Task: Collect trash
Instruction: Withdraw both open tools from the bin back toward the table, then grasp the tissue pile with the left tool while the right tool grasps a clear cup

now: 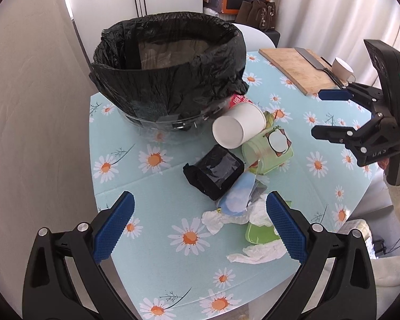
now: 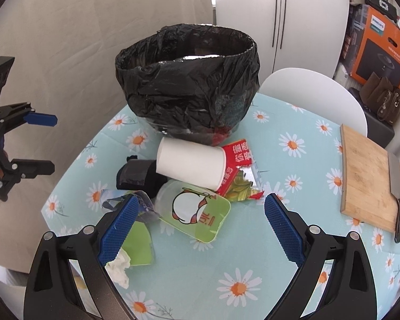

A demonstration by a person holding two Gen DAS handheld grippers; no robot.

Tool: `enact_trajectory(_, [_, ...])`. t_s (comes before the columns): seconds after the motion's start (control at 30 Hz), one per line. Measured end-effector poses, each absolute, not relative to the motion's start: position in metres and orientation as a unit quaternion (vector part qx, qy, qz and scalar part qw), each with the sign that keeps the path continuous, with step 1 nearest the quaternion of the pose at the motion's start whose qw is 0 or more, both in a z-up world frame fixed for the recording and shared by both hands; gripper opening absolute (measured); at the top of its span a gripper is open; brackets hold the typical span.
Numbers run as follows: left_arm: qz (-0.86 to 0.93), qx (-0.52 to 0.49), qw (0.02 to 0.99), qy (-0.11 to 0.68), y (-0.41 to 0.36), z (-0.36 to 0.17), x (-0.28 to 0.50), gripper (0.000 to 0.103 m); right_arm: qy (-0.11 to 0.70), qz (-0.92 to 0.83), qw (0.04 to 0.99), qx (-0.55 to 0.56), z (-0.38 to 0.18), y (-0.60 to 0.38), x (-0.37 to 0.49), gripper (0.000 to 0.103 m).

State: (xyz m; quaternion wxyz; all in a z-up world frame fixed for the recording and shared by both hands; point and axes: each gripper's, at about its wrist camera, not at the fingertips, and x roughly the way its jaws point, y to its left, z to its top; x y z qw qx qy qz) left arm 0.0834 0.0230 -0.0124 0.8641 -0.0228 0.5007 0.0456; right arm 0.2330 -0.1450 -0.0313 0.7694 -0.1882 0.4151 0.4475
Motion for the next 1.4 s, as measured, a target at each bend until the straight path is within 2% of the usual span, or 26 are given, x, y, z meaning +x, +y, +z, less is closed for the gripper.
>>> enact_trajectory(0.27, [0.006,-0.008,0.859,0.512,-0.011,-0.061,0.07,0.097,0.462,0.414,0.767,-0.166,-0.073,-0.145,0.236,0.091])
enact_trajectory(0.6, [-0.032,-0.005,0.854,0.519,-0.037,-0.106,0.05,0.097,0.47,0.463,0.732,-0.169,-0.079,-0.131,0.239,0.091])
enact_trajectory(0.77, [-0.032,-0.035,0.854,0.518,-0.046,-0.122,0.046,0.097,0.489,0.479,0.71,-0.165,-0.095,-0.118,0.244,0.09])
enact_trajectory(0.97, [-0.003,-0.116,0.864,0.49,-0.048,-0.136,0.042,0.097,0.511,0.485,0.695,-0.144,-0.108,-0.114,0.25,0.087])
enact_trajectory(1.0, [-0.002,-0.128,0.863,0.488,-0.049,-0.138,0.041,0.096,0.517,0.49,0.689,-0.133,-0.109,-0.114,0.251,0.072])
enact_trajectory(1.03, [-0.004,-0.14,0.862,0.487,-0.05,-0.139,0.04,0.088,0.523,0.496,0.682,-0.125,-0.11,-0.114,0.252,0.063])
enact_trajectory(1.07, [-0.015,-0.145,0.864,0.482,-0.053,-0.139,0.038,0.066,0.529,0.494,0.679,-0.122,-0.111,-0.114,0.254,0.054])
enact_trajectory(1.1, [-0.024,-0.144,0.866,0.478,-0.056,-0.138,0.038,0.062,0.536,0.486,0.678,-0.127,-0.114,-0.113,0.256,0.041])
enact_trajectory(1.13, [-0.032,-0.145,0.864,0.482,-0.058,-0.138,0.037,0.054,0.538,0.487,0.677,-0.127,-0.115,-0.113,0.256,0.033])
enact_trajectory(1.17, [-0.04,-0.143,0.861,0.487,-0.06,-0.14,0.037,0.034,0.54,0.492,0.672,-0.121,-0.115,-0.113,0.256,0.019])
enact_trajectory(1.2, [-0.046,-0.14,0.859,0.491,-0.063,-0.14,0.037,0.026,0.54,0.496,0.67,-0.116,-0.114,-0.114,0.256,0.012])
enact_trajectory(1.27, [-0.067,-0.143,0.853,0.497,-0.066,-0.139,0.035,0.016,0.536,0.511,0.663,-0.113,-0.112,-0.116,0.253,0.004])
enact_trajectory(1.4, [-0.082,-0.119,0.85,0.507,-0.075,-0.131,0.034,0.015,0.533,0.509,0.668,-0.103,-0.106,-0.128,0.254,0.002])
